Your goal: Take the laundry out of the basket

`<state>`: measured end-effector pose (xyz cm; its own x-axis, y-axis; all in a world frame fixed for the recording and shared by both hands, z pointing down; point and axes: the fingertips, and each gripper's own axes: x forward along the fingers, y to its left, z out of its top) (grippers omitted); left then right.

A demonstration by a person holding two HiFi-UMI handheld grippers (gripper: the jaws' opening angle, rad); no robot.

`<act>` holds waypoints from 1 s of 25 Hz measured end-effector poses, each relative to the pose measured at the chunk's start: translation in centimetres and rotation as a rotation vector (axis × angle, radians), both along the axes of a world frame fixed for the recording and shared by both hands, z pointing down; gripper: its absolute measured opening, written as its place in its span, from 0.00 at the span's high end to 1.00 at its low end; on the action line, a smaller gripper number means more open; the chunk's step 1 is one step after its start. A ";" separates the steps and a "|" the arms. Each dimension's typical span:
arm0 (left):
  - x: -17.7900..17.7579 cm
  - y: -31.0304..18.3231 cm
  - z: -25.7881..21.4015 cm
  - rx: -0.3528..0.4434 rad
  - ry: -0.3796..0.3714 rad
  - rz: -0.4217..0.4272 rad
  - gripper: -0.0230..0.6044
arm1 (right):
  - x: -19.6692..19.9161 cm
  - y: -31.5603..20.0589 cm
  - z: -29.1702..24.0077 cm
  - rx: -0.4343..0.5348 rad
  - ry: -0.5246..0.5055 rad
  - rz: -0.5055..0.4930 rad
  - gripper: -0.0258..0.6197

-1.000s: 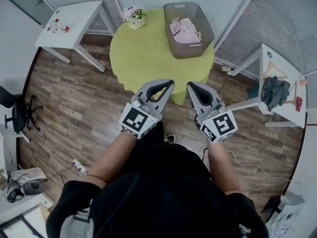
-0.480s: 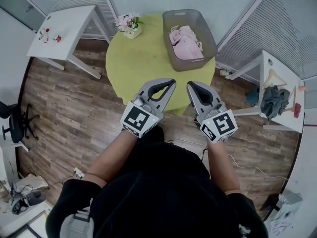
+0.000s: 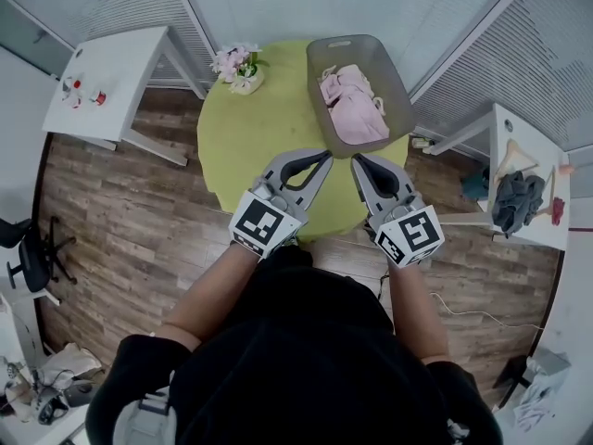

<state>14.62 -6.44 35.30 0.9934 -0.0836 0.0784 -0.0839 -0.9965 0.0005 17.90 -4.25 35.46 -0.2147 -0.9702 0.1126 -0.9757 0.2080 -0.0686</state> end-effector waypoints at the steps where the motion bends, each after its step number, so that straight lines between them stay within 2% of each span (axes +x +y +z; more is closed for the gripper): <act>1: 0.1 -0.8 0.1 -0.002 0.001 0.005 0.95 | 0.1 -0.7 0.1 -0.002 -0.001 0.007 0.92; 10: 1.2 -5.8 1.2 -0.027 0.008 0.022 0.95 | 1.8 -4.7 1.0 -0.041 0.009 0.083 0.92; 19: 5.3 -9.6 2.3 -0.015 0.005 0.007 0.95 | 7.4 -8.4 2.5 -0.077 0.001 0.138 0.92; 25: 8.7 -12.5 3.1 -0.013 0.005 -0.028 0.95 | 12.0 -11.4 4.6 -0.139 -0.011 0.166 0.92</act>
<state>23.29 -18.93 38.39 0.9910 -0.1108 0.0750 -0.1121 -0.9936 0.0138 29.86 -15.62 40.08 -0.0547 -0.9677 0.2462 -0.9949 0.0318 -0.0961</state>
